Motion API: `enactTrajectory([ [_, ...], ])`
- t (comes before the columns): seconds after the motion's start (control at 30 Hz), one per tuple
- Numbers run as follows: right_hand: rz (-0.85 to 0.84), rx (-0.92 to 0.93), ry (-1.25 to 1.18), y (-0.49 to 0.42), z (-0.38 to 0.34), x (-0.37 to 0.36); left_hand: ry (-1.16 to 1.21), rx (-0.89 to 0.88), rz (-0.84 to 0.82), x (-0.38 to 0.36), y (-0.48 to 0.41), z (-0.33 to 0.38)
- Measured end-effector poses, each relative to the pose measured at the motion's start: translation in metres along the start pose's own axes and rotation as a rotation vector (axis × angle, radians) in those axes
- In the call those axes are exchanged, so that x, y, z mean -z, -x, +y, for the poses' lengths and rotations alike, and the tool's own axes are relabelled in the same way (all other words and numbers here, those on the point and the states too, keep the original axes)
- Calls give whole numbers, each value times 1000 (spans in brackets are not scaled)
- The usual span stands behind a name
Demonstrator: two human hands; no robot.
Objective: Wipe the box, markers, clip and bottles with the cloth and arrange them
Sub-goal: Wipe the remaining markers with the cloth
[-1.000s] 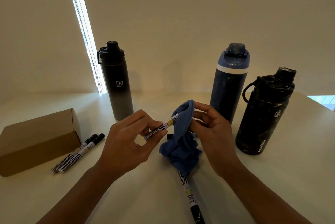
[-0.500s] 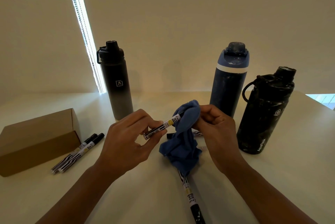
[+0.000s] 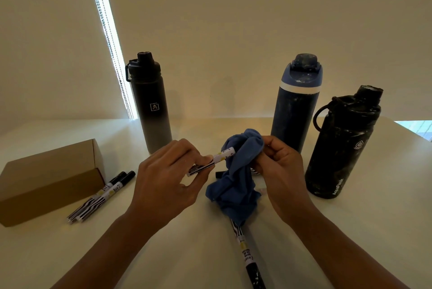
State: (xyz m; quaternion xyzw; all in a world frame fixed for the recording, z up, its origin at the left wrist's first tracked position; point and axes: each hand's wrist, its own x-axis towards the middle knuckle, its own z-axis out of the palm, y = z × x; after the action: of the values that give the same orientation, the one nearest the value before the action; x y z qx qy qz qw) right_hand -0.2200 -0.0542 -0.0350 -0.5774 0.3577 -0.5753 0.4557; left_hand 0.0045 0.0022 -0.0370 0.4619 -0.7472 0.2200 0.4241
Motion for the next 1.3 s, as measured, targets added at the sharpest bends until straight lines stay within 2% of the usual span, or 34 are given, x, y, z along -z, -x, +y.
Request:
enactTrajectory([
  [0.17,-55,-9,-5,3,-3,-5,-54,-14,-1,-3,4,-2],
  [0.4,38,-45,35,1,1,-5,-94,-37,46,-4,1,4],
  [0.6,-20,-19,-20,4,-4,-8,-141,-80,48,-5,4,3],
  [0.7,50,-5,27,2,-3,-5,-147,-82,57,-7,3,2],
  [0.87,144,-32,-7,0,-1,-4,-20,50,71,-4,-1,8],
  [0.97,101,-65,-77,-2,0,-3,142,230,115,1,-3,7],
  [1.03,47,-110,-40,0,2,-8,199,299,117,2,-3,6],
  [1.17,-10,-106,-3,4,-1,-18,224,269,49,-4,-3,13],
  [1.3,9,-63,-53,5,-11,-14,257,268,-37,-6,-2,13],
])
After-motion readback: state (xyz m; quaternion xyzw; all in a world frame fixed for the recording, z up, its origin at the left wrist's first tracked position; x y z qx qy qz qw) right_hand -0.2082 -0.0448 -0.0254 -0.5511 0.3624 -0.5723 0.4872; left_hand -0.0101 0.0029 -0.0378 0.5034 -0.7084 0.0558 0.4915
